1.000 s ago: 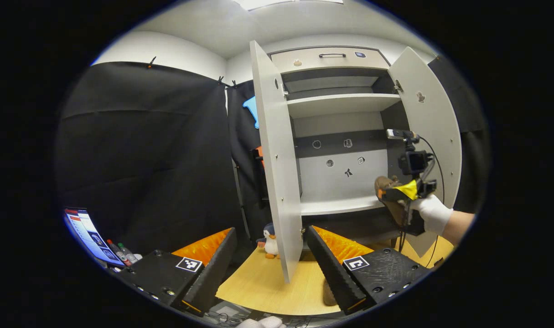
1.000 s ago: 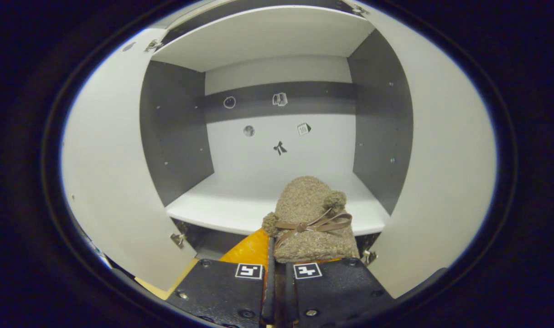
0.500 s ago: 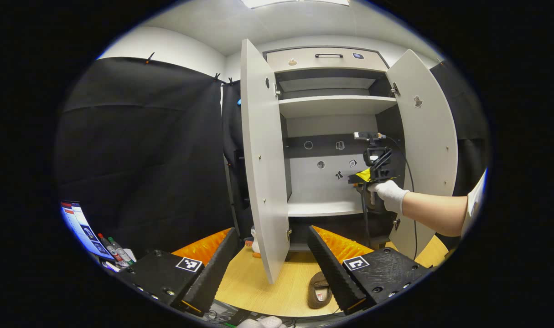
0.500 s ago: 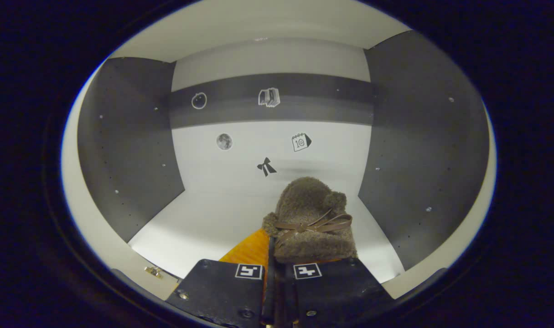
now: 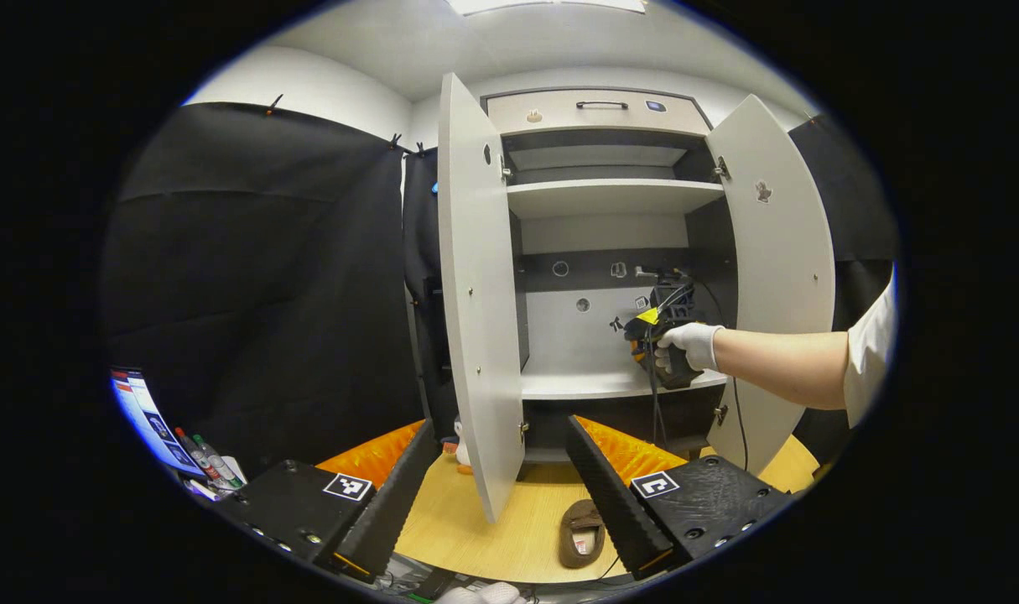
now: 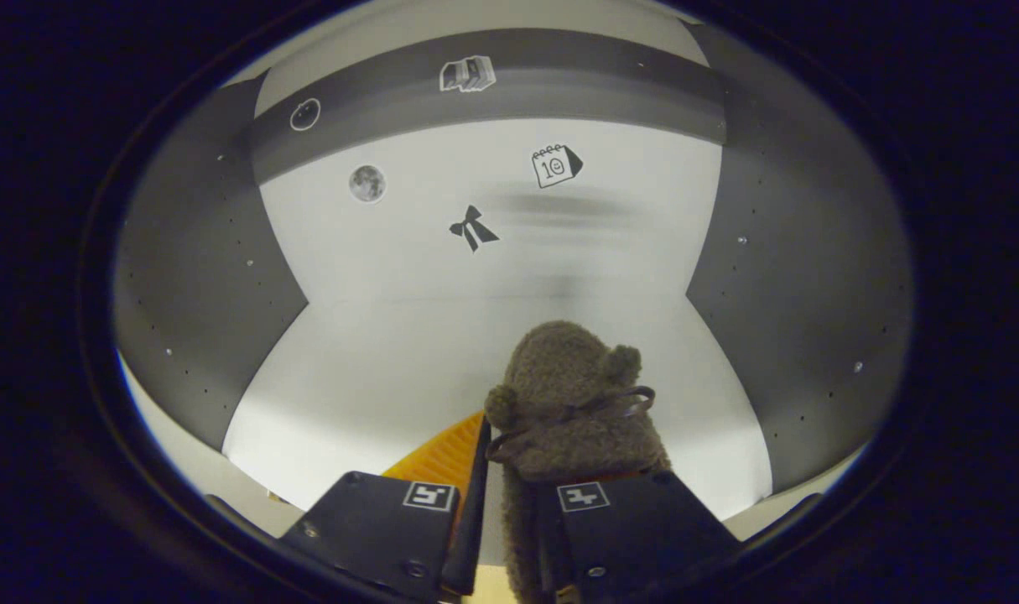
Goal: Grab one shoe with the right hand and put it into the shoe cabinet, grab the other shoe with the left hand and put it into the shoe cabinet; then close the right door with the right hand and the left door with the left hand.
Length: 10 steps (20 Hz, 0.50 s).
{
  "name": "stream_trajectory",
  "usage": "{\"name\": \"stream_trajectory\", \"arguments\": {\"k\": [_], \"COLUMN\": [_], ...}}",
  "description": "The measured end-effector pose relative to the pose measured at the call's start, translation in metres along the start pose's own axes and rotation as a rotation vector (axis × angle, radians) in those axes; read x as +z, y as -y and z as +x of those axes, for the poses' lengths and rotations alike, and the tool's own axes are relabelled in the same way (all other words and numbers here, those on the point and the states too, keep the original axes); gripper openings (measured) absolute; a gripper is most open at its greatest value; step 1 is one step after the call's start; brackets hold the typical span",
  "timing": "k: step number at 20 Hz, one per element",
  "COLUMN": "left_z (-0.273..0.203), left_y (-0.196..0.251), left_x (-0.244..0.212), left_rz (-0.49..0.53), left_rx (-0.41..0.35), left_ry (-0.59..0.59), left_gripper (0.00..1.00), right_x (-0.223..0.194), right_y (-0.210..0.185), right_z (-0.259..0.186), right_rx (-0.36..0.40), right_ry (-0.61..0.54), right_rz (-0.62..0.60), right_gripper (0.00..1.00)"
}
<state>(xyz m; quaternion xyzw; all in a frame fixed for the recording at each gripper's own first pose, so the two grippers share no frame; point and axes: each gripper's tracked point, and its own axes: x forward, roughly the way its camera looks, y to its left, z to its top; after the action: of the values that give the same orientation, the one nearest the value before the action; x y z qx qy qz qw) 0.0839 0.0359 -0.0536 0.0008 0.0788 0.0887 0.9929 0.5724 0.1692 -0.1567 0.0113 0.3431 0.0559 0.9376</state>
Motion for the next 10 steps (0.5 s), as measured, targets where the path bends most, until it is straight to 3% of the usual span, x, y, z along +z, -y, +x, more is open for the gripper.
{"name": "stream_trajectory", "arguments": {"k": [1,4,7,8,9,10], "left_z": [0.000,-0.003,-0.010,-0.014,-0.021,-0.025], "left_y": [0.000,-0.003,-0.010,-0.014,-0.018,-0.021], "left_x": [0.002,0.007,0.004,0.002,-0.001,-0.002], "left_rz": [-0.002,-0.003,-0.006,-0.007,-0.009,-0.010], "left_rx": [-0.004,-0.016,-0.030,-0.035,-0.040,-0.046], "left_ry": [0.002,0.014,0.026,0.025,0.026,0.029], "left_gripper": [0.96,0.96,0.96,0.96,0.96,0.96], "right_x": [0.001,0.008,0.010,0.013,0.018,0.025], "right_y": [-0.001,0.003,0.006,0.008,0.013,0.015], "right_z": [-0.005,-0.028,-0.061,-0.077,-0.096,-0.120], "right_rx": [0.002,-0.016,-0.022,-0.022,-0.041,-0.053], "right_ry": [0.004,0.060,0.127,0.175,0.235,0.303], "right_rz": [-0.001,0.016,0.024,0.024,0.017,0.004], "right_gripper": [0.50,0.67,0.68,0.68,0.77,0.76]}}
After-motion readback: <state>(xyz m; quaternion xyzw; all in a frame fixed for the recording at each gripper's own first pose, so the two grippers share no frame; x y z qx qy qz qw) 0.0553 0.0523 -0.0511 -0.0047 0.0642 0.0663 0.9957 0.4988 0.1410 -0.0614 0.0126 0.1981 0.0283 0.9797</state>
